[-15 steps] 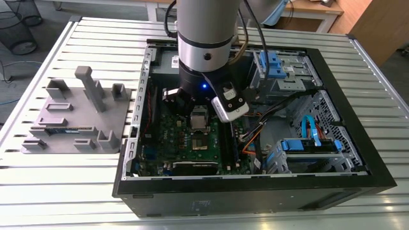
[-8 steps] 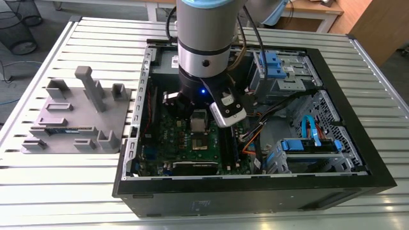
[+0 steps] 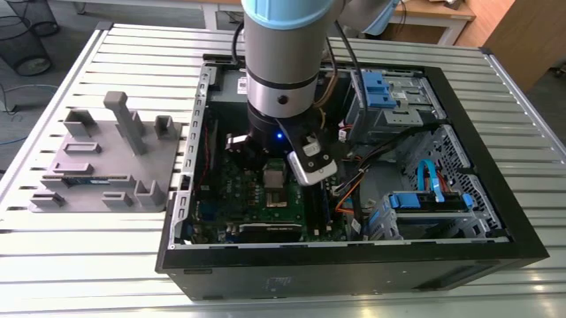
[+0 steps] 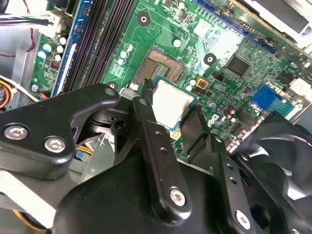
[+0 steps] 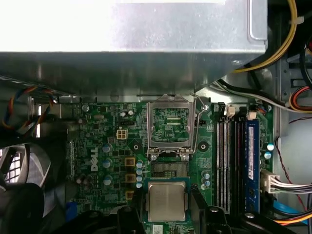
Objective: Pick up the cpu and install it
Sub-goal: 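Place the cpu into insertion slot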
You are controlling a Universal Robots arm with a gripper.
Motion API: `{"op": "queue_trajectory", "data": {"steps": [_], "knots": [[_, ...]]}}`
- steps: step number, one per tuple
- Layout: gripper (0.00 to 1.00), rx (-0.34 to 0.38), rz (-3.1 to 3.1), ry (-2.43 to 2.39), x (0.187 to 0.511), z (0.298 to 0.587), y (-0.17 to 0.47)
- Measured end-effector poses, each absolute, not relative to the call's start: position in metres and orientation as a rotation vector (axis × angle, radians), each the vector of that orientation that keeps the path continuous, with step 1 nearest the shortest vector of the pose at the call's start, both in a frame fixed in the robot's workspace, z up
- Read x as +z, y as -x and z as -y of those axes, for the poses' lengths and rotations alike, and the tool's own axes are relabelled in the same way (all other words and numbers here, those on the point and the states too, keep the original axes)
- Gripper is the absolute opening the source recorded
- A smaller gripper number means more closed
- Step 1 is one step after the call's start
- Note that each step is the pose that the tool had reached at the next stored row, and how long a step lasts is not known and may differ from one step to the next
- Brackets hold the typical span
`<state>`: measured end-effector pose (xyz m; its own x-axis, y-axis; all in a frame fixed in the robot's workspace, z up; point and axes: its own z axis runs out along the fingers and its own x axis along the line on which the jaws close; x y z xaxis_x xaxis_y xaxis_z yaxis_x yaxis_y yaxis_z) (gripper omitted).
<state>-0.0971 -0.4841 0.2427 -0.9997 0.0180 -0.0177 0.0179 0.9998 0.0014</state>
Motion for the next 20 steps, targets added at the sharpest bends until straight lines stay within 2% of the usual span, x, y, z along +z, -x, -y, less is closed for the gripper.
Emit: {"op": "queue_trajectory", "data": {"steps": [20], "knots": [[0.47, 0.004, -3.124, -0.032, 0.229, 0.486, 0.097]]}}
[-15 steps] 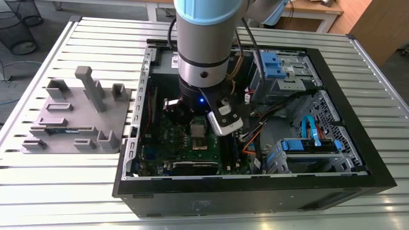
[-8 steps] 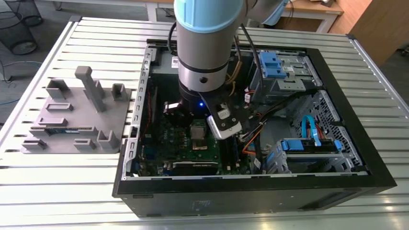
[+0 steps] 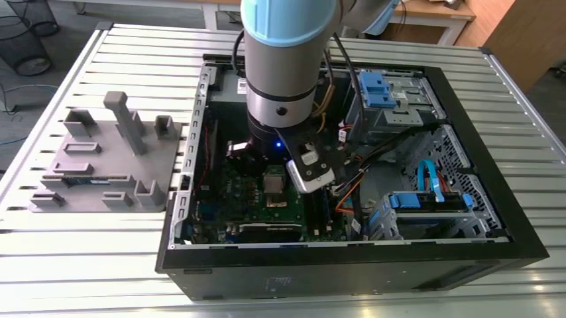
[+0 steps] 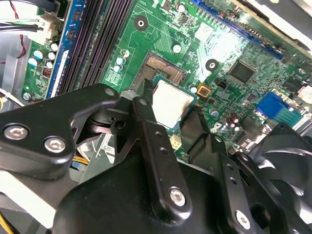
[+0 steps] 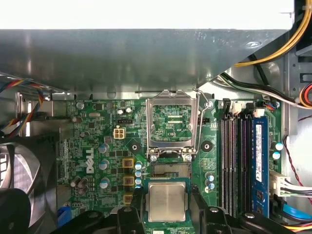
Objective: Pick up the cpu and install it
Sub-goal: 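Place the cpu into insertion slot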
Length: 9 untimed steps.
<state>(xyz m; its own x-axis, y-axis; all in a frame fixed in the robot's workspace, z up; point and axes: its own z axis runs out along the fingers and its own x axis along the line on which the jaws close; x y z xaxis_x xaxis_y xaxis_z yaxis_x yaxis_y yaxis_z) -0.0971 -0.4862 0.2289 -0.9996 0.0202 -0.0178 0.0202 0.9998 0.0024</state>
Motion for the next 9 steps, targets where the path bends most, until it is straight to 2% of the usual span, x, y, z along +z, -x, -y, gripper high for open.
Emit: {"op": "queue_trajectory", "data": {"steps": [9], "knots": [[0.47, 0.003, -3.124, -0.031, 0.2226, 0.4862, 0.0970]]}}
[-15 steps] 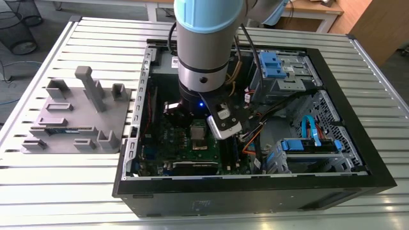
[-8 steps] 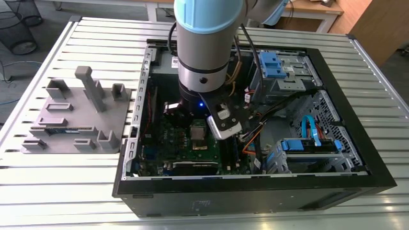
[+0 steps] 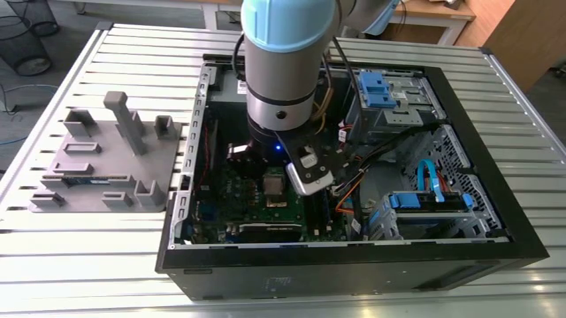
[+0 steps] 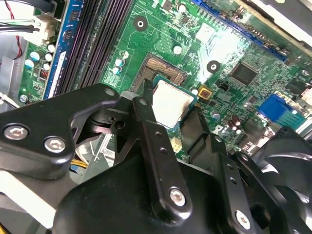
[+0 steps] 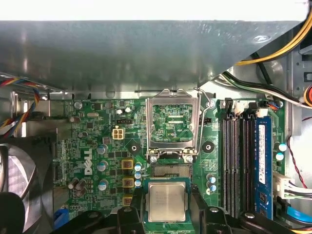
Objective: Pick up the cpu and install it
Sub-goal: 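Place the cpu into insertion slot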
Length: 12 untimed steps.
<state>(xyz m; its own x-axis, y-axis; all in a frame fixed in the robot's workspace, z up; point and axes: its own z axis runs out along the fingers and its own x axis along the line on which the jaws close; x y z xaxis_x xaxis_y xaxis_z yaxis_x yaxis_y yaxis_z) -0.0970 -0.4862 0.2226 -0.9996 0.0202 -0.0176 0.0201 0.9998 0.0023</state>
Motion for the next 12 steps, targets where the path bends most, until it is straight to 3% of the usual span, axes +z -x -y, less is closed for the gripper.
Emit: {"op": "queue_trajectory", "data": {"steps": [12], "knots": [[0.47, 0.003, -3.124, -0.031, 0.2126, 0.4862, 0.0948]]}}
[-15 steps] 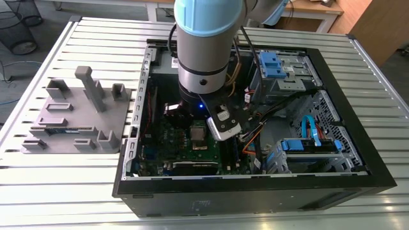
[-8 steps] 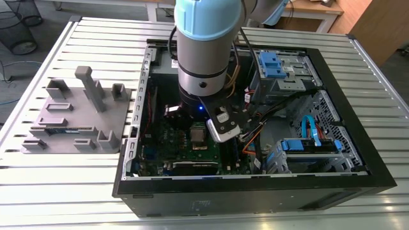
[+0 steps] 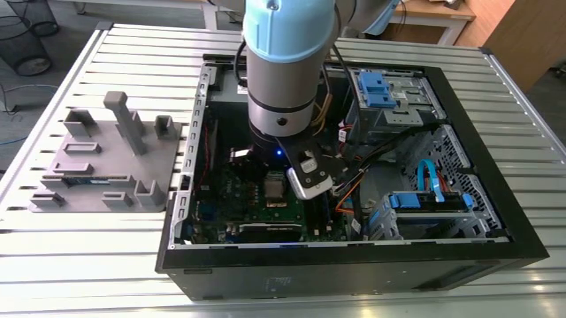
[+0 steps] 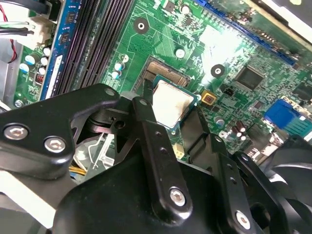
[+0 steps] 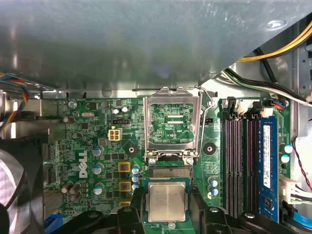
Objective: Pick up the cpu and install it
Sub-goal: 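Place the cpu into insertion slot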
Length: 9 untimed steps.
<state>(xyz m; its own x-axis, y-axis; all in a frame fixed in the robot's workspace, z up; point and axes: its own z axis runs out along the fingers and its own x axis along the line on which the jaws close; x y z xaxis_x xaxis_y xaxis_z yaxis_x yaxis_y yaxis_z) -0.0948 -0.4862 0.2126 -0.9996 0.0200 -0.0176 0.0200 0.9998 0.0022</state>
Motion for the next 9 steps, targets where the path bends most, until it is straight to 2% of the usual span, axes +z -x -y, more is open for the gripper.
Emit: {"op": "queue_trajectory", "data": {"steps": [9], "knots": [[0.47, 0.003, -3.124, -0.031, 0.2061, 0.4865, 0.0899]]}}
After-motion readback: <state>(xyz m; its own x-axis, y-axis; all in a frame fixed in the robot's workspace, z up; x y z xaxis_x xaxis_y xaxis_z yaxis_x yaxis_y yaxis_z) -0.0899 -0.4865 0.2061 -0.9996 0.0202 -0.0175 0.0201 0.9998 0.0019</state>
